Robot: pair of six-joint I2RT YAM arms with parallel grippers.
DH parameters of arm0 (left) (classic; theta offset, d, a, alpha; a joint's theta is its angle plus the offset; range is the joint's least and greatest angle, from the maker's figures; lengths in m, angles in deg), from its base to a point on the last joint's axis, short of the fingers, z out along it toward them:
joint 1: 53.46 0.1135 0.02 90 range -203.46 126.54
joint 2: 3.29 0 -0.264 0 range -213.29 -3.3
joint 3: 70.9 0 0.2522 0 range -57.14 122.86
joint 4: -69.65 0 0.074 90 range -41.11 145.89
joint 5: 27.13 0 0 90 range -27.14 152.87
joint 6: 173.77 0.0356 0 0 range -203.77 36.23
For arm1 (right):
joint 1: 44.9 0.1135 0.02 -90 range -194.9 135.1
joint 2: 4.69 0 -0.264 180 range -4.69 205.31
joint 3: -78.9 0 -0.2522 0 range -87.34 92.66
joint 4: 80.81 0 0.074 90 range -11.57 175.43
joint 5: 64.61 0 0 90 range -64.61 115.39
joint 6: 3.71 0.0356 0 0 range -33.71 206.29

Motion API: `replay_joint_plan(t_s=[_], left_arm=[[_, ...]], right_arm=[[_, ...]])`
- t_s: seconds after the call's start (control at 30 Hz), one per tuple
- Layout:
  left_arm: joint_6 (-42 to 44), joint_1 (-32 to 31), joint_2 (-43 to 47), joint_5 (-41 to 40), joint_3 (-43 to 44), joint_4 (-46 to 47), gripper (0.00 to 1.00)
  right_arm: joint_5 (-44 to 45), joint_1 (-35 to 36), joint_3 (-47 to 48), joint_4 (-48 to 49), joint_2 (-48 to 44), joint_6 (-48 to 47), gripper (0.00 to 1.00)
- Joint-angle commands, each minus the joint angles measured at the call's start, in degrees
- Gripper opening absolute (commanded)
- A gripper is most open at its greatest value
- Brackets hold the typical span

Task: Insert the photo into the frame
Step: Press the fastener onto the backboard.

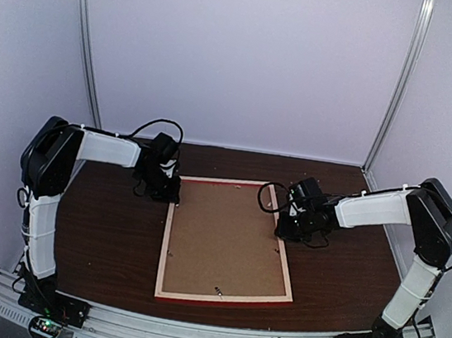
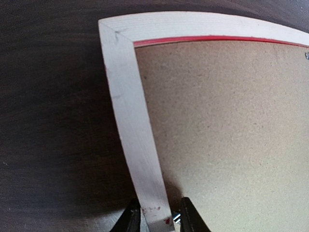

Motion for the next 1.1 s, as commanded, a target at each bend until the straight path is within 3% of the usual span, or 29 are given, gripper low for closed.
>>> replay_joint_plan(t_s=[0.0,0.33,0.6,0.9,1.07], left_arm=[[2.3,-1.1,-0.7,1.0,-2.2,-5.8,0.24],[2.9,-1.1,-2.2,2.8,1.6,-7.0,0.28],[2.8,-1.1,-2.3,3.8,1.8,-7.1,0.23],[1.7,-1.1,-0.6,4.3,1.6,-7.1,0.54],[1.4,-1.1,-0.4,3.6,0.8,-7.1,0.54]], right_arm=[[-2.4,1.7,0.2,1.2,1.6,3.4,0.00],[0.1,3.5,-2.4,3.4,-0.9,6.3,0.00],[1.0,4.9,-3.9,4.4,-2.0,7.8,0.00],[1.2,5.2,-3.9,4.7,-1.3,7.9,0.00],[1.0,5.2,-3.6,4.9,-0.8,7.7,0.00]])
